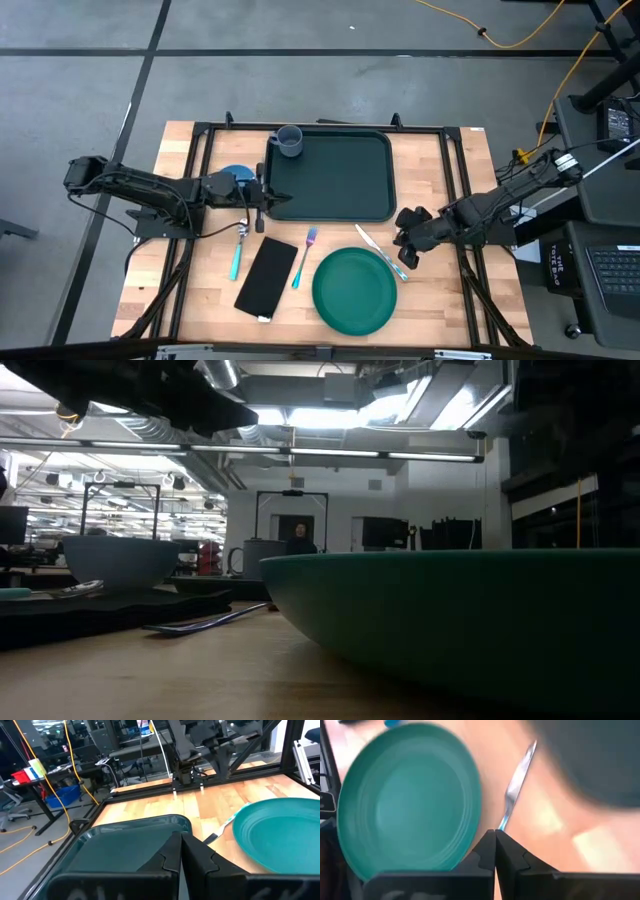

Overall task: Set up tray
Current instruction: Put the green plate on the black serving tray to the bottom of the gray cup

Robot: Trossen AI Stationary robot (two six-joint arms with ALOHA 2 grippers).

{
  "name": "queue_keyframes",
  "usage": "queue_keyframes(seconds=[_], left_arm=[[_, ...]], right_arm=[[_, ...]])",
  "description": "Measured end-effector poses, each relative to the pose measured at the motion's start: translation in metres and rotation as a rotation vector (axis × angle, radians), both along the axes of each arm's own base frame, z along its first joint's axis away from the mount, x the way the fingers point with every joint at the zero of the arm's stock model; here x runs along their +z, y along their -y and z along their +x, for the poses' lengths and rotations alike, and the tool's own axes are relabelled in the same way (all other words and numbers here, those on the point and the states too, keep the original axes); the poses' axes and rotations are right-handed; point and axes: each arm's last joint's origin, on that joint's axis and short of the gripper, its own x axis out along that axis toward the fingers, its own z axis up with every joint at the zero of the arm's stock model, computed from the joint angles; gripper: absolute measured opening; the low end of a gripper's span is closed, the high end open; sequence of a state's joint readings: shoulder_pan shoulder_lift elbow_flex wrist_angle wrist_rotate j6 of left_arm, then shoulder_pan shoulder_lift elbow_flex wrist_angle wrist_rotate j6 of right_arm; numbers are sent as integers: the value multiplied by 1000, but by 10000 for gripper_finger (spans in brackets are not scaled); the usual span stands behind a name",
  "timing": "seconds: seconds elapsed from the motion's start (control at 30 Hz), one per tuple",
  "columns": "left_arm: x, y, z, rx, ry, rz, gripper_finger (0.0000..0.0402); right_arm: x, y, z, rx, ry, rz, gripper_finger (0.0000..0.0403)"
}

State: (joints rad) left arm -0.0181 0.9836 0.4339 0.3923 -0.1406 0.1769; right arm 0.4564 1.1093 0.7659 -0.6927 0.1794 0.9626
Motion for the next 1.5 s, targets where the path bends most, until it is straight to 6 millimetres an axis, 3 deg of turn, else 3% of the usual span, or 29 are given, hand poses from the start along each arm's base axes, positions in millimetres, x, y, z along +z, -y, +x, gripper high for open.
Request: queue_keyframes(seconds=[0.17, 0.5, 1.03, 1.5], left_arm=[[0, 0, 0, 4, 0, 2, 4], [0, -1, 0, 25, -1, 5, 6], [0, -1, 0, 25, -4, 5, 5], [0, -1, 0, 22, -4, 5, 3]], right_arm=[[-10, -7, 9, -1, -85, 72, 11], [-28, -12, 18, 19, -168, 28, 13], [-36, -18, 30, -25, -136, 76, 18], [-53, -22, 38, -52, -185, 64, 132]])
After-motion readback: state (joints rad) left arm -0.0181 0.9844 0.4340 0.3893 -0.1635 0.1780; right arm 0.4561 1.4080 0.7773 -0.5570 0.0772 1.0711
